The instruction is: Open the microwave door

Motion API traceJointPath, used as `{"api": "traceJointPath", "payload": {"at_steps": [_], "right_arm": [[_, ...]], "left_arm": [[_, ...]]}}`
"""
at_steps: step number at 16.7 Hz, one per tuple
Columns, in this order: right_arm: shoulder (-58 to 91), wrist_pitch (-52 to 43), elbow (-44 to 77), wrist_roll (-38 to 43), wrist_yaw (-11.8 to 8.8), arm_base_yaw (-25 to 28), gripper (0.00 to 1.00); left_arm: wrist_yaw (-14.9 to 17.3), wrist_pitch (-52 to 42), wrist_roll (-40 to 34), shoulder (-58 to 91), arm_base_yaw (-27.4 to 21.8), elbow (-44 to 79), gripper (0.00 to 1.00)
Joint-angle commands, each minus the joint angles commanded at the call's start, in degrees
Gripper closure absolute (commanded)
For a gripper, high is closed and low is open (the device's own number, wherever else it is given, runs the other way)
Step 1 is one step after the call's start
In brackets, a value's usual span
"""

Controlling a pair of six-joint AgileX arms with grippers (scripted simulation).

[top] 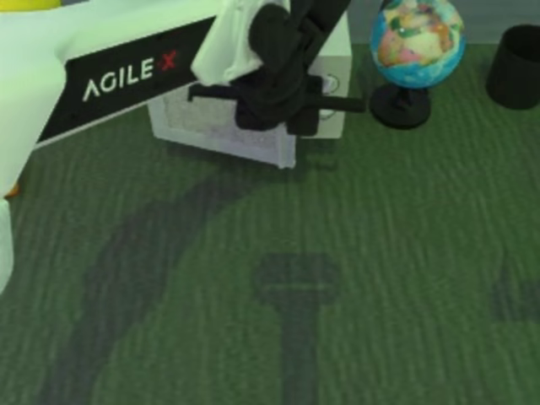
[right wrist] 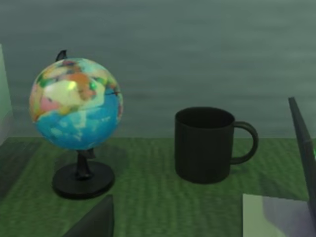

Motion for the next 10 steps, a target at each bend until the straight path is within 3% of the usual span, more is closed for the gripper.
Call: {"api": "traceJointPath", "payload": {"at_steps": [10], "right_arm": [[0.0, 0.0, 0.0, 0.0, 0.0, 0.0, 0.00]], "left_arm": [[0.6, 0.5, 0.5, -0.4, -0.3, -1.1, 1.00]]}}
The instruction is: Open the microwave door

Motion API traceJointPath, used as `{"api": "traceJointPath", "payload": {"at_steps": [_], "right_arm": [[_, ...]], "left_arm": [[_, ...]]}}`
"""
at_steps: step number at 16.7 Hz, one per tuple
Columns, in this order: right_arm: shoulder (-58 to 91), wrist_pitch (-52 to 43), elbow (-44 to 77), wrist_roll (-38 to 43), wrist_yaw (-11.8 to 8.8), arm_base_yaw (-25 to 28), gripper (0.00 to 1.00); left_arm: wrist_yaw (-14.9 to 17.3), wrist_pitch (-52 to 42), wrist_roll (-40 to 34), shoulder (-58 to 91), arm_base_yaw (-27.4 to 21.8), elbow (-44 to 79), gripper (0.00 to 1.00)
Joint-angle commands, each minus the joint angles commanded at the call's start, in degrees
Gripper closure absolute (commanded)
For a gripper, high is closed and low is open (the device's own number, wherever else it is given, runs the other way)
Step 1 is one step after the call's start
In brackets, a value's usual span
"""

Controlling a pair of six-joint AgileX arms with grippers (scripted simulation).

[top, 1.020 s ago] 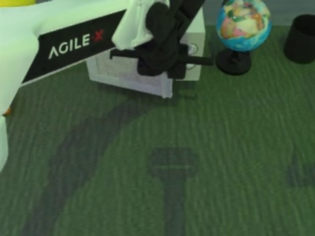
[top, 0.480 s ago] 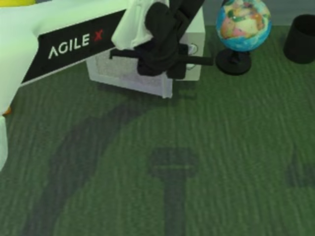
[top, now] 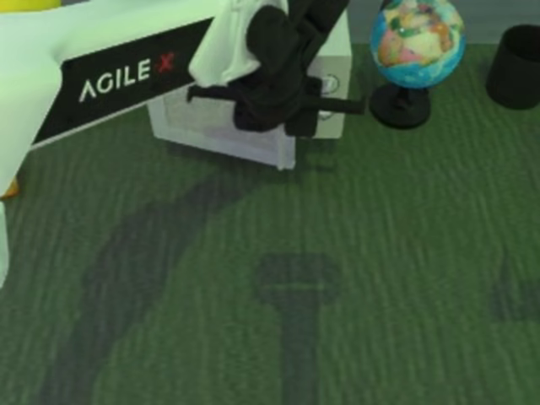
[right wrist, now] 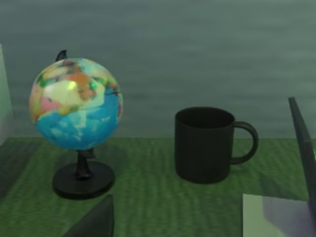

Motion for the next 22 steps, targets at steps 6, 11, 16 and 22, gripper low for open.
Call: {"api": "traceJointPath", "payload": {"at_steps": [6, 11, 16, 22], "right_arm": [[0.0, 0.0, 0.0, 0.0, 0.0, 0.0, 0.00], [0.0, 0.0, 0.0, 0.0, 0.0, 0.0, 0.00], [0.0, 0.0, 0.0, 0.0, 0.0, 0.0, 0.00], [0.0, 0.0, 0.0, 0.0, 0.0, 0.0, 0.00]], "left_arm": [[2.5, 3.5, 5.5, -4.8, 1.1, -6.9, 1.00], [2.6, 3.5, 5.6, -4.9, 1.1, -7.0, 1.00], [2.6, 3.5, 5.6, -4.9, 1.1, -7.0, 1.00], [2.6, 3.5, 5.6, -4.9, 1.1, -7.0, 1.00]]}}
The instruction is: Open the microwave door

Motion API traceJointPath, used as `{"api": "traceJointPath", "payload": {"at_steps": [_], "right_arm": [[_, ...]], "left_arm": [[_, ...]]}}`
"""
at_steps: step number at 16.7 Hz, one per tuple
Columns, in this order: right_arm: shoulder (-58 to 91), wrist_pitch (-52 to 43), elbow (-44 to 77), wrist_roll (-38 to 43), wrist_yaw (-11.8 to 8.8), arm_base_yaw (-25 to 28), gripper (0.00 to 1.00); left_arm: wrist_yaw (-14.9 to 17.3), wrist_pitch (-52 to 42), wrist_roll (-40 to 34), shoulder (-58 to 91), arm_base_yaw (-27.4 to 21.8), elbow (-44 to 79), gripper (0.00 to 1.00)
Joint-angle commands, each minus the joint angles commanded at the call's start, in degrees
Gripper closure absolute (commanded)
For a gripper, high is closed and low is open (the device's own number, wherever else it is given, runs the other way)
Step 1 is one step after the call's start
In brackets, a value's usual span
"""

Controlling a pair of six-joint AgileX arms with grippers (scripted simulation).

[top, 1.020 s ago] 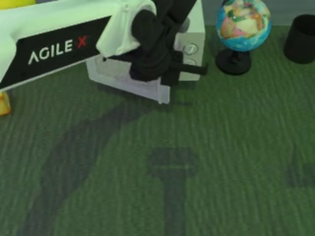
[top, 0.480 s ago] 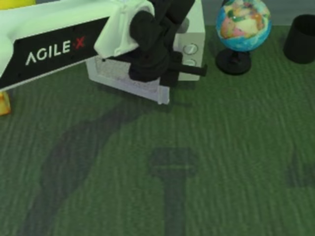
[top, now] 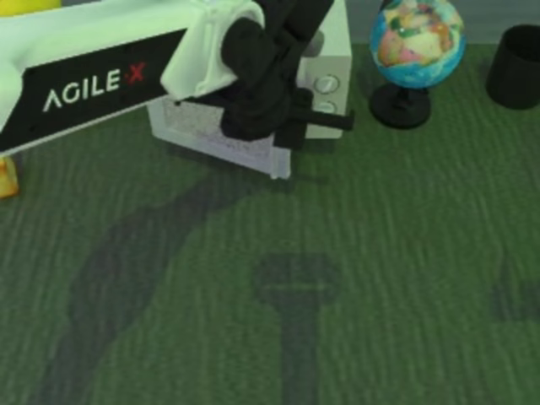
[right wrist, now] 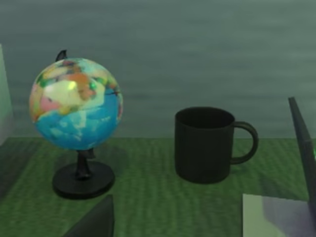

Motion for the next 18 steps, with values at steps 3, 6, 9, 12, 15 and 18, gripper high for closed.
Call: {"api": "traceJointPath", "payload": {"at_steps": [3, 6, 9, 12, 15, 18], "right_arm": [[0.0, 0.0, 0.0, 0.0, 0.0, 0.0, 0.00], [0.0, 0.0, 0.0, 0.0, 0.0, 0.0, 0.00], [0.0, 0.0, 0.0, 0.0, 0.0, 0.0, 0.00], [0.0, 0.0, 0.0, 0.0, 0.0, 0.0, 0.00], [0.0, 0.0, 0.0, 0.0, 0.0, 0.0, 0.00], [0.0, 0.0, 0.0, 0.0, 0.0, 0.0, 0.00]], "left_arm": [[0.0, 0.0, 0.0, 0.0, 0.0, 0.0, 1.00], [0.0, 0.0, 0.0, 0.0, 0.0, 0.0, 1.00], [0.3, 0.0, -0.2, 0.2, -0.4, -0.1, 1.00], [1.2, 0.9, 1.7, -1.3, 0.1, -2.1, 1.00], [3.0, 2.5, 5.4, -4.0, 1.0, -6.0, 1.00], [3.6, 3.1, 6.7, -5.0, 1.3, -7.1, 1.00]]}}
